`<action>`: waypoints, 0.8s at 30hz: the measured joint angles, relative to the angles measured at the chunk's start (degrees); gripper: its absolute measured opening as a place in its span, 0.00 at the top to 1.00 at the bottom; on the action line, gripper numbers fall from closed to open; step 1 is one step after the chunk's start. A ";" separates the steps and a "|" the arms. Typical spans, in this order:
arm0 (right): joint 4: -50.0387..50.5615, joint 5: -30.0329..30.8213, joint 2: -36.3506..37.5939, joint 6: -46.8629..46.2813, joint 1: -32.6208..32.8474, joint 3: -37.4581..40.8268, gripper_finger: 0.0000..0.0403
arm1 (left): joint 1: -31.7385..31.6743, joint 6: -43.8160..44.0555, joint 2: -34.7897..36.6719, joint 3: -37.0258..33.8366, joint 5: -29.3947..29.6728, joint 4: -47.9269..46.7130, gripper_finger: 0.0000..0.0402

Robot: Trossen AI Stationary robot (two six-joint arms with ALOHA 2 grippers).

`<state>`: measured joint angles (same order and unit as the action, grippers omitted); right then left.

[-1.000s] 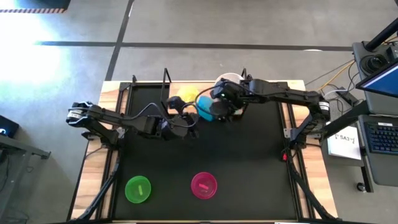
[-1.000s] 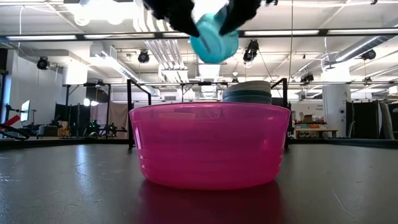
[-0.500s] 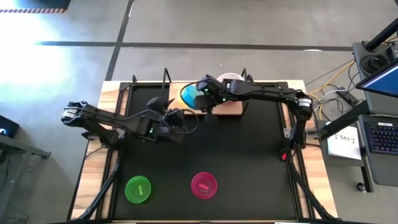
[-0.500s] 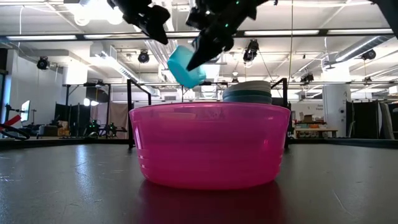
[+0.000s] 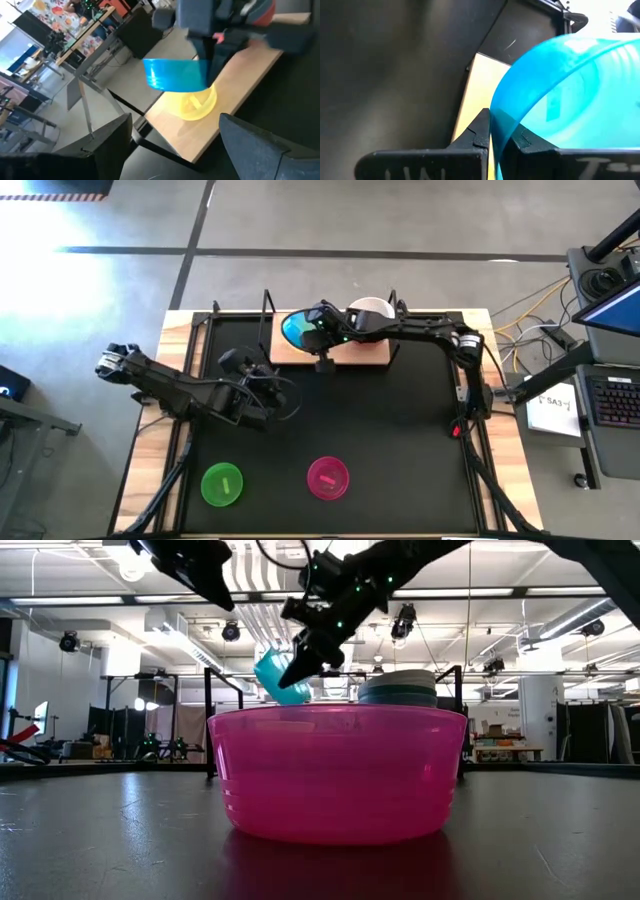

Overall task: Place and stack bowls onto a shelf
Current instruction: Stack the transparent blue bowl on top of the transparent yellow bowl

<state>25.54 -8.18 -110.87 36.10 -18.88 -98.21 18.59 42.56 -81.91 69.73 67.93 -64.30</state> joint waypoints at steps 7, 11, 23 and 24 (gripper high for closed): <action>-2.70 0.09 -3.90 1.93 -1.62 0.00 0.98 | 1.48 0.24 0.15 0.00 0.04 -1.18 0.30; -3.08 3.64 -4.96 4.60 -1.85 0.04 0.98 | 1.50 0.24 0.15 0.00 0.06 -1.95 0.30; 2.57 3.95 -5.14 3.89 -3.38 0.02 0.98 | 1.50 0.98 0.15 0.00 0.04 -2.53 0.30; 2.93 3.93 -5.14 3.32 -3.36 0.02 0.98 | 1.50 1.22 0.15 0.00 0.04 -2.54 0.30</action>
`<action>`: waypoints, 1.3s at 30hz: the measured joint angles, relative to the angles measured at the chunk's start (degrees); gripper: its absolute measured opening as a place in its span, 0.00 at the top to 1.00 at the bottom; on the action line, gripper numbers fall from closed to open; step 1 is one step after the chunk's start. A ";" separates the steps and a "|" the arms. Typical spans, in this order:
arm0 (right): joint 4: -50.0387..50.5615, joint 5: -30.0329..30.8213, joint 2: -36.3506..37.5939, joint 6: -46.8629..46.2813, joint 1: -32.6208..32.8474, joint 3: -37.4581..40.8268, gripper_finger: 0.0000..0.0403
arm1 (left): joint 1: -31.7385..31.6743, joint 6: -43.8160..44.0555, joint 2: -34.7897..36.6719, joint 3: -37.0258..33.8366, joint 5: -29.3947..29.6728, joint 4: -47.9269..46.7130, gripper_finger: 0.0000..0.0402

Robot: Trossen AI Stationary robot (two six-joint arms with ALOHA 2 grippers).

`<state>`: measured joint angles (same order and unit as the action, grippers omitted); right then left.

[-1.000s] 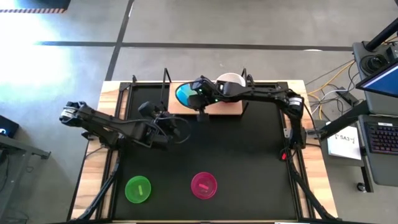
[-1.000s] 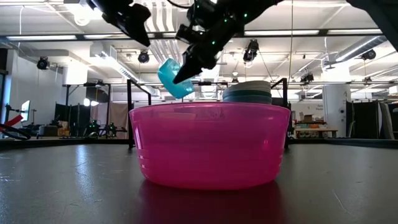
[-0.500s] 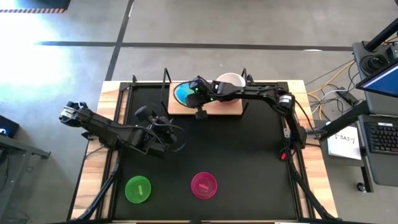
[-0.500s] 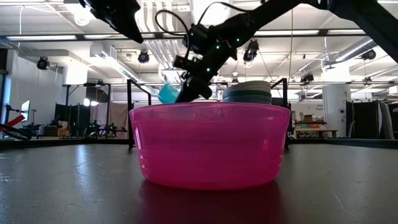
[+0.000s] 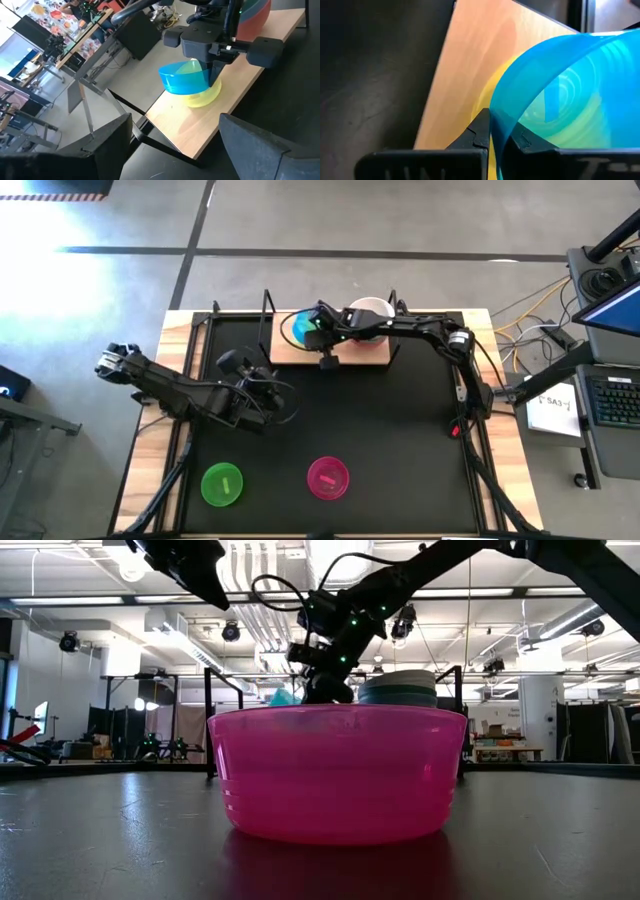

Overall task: Place and stack bowls onto a shelf
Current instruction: Stack the transparent blue bowl on top of the transparent yellow bowl, then stack the transparent green bowl on top of the transparent blue bowl

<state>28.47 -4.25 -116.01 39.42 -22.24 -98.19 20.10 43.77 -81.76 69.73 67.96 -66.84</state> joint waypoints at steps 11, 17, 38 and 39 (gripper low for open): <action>0.59 -0.06 0.80 -1.94 0.07 0.00 0.83 | 0.00 2.38 0.00 0.00 -0.13 0.17 0.30; 3.28 3.12 4.78 -3.57 0.60 -0.76 0.71 | 0.00 4.01 0.00 0.00 -0.69 0.21 0.30; 28.70 -20.27 16.04 -31.36 14.73 -0.59 0.73 | 0.65 12.13 -4.70 0.00 -40.58 6.38 0.30; 29.63 -19.90 16.04 -31.36 15.74 -0.40 0.73 | 0.95 14.12 -4.78 0.00 -43.86 5.95 0.30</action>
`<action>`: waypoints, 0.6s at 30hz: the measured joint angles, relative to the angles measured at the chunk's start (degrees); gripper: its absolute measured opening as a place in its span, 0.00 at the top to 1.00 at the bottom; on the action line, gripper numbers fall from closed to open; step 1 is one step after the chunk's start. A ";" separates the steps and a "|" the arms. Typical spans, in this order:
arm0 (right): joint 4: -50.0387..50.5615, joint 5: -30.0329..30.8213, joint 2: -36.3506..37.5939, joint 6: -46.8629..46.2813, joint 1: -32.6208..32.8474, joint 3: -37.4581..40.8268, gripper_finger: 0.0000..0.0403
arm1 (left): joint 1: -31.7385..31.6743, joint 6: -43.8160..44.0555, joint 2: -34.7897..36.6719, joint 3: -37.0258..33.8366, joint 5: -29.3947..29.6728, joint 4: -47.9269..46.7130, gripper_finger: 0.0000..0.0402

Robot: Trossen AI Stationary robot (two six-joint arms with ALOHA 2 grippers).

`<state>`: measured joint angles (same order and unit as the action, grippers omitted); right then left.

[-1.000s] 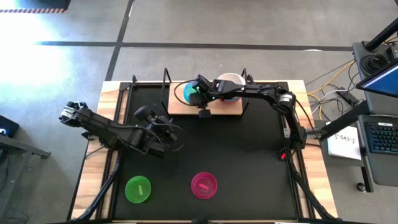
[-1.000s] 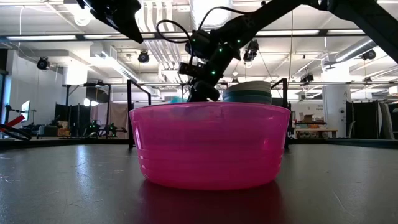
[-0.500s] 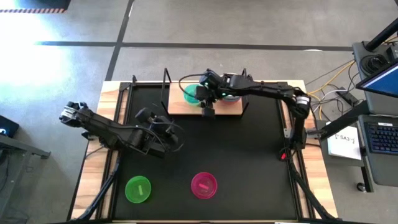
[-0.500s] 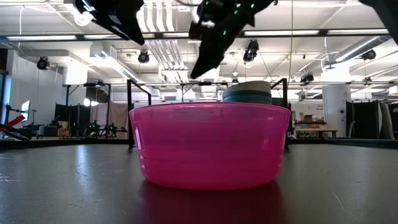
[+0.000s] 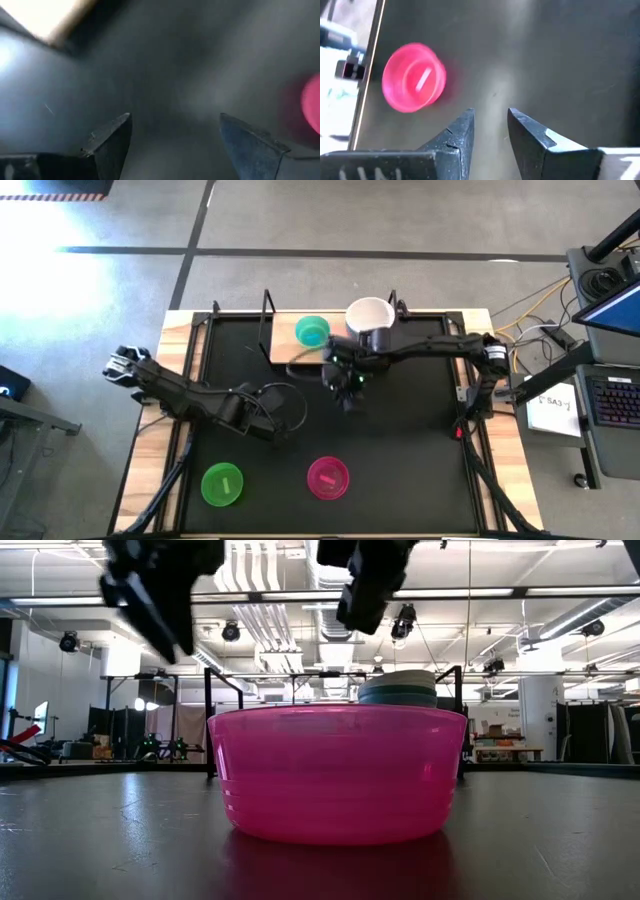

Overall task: Place and stack bowls onto a shelf
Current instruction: Stack the transparent green bowl on top of the transparent blue bowl

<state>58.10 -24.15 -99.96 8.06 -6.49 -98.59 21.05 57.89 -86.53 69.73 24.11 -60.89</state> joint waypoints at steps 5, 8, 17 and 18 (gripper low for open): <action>4.21 0.21 0.09 -0.75 4.82 2.73 0.74 | 4.48 10.64 -0.93 0.00 -10.96 -5.19 0.30; 5.80 0.21 0.09 -0.74 7.13 4.72 0.74 | 8.65 14.91 -1.62 0.00 -16.72 -6.01 0.30; 6.27 0.27 0.09 -2.51 9.63 7.49 0.74 | 21.78 48.17 -5.34 0.00 -25.25 -0.09 0.30; 6.23 0.25 0.09 -2.76 9.65 7.48 0.74 | 22.93 51.53 -6.17 0.00 -26.10 0.78 0.30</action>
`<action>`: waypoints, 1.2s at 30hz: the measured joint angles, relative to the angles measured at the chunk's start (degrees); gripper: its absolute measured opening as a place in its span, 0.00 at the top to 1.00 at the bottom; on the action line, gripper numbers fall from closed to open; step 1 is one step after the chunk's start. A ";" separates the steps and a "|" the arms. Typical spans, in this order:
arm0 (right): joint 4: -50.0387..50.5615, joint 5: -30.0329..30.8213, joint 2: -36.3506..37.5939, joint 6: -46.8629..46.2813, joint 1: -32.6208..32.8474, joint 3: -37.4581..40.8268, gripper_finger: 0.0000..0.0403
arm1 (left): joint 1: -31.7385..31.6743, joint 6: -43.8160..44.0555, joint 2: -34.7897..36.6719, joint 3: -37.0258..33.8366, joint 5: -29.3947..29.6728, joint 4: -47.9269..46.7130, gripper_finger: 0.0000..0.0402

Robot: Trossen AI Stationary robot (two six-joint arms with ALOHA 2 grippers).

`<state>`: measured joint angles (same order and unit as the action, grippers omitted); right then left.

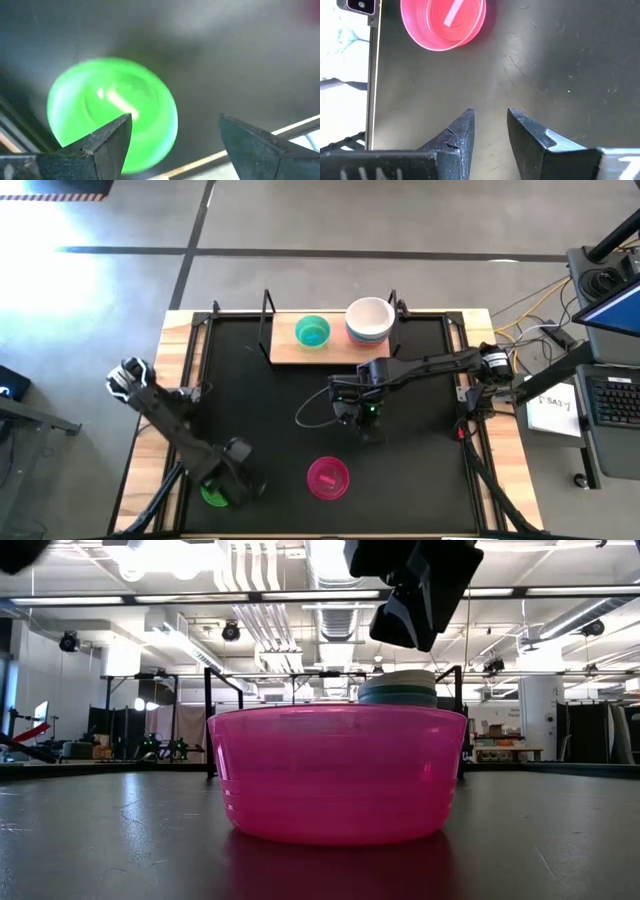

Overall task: Place and stack bowls onto a shelf
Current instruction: Stack the transparent green bowl on top of the transparent blue bowl

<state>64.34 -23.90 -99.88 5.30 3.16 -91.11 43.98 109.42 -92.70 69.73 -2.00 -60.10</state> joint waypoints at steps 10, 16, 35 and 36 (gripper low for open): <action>0.84 0.06 0.00 -0.35 -0.04 0.00 0.74 | 3.20 4.59 -9.05 0.00 -3.46 5.47 0.30; 1.64 0.08 0.00 -0.37 -0.04 0.02 0.74 | 2.89 -0.82 -11.74 0.00 -3.52 5.54 0.37; 7.07 3.58 0.11 2.67 -0.38 0.00 0.74 | -3.84 -21.72 -11.33 0.01 -3.52 5.92 0.99; 7.69 3.81 0.15 3.07 -0.46 0.00 0.74 | -4.60 -23.84 -11.22 0.23 -3.49 5.71 1.00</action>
<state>72.02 -20.08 -99.73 8.38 2.70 -91.11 39.38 85.58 -103.92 69.97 -5.49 -54.39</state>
